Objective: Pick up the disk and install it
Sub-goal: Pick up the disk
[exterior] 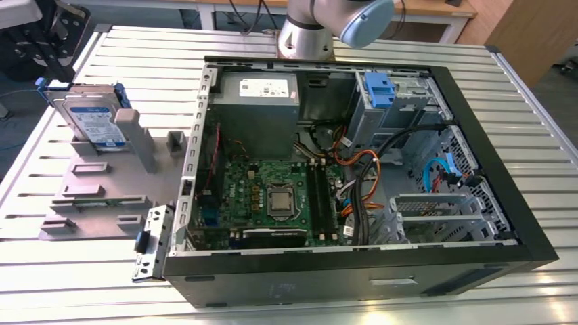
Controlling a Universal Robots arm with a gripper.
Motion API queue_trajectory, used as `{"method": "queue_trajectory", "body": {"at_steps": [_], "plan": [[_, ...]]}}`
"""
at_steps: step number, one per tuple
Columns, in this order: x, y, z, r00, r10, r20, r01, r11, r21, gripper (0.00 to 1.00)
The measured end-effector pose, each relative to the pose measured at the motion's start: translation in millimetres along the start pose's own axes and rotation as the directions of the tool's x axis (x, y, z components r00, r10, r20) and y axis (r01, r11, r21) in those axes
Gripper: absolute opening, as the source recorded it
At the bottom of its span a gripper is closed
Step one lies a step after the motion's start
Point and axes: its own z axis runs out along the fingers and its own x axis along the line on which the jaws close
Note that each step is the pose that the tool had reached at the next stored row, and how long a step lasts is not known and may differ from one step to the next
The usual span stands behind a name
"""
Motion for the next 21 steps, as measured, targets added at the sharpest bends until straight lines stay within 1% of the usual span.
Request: {"method": "queue_trajectory", "body": {"at_steps": [21], "plan": [[0.0,0.0,0.0,0.9999,-0.016,-0.0006,0.016,0.9999,-0.0003,0.11]]}}
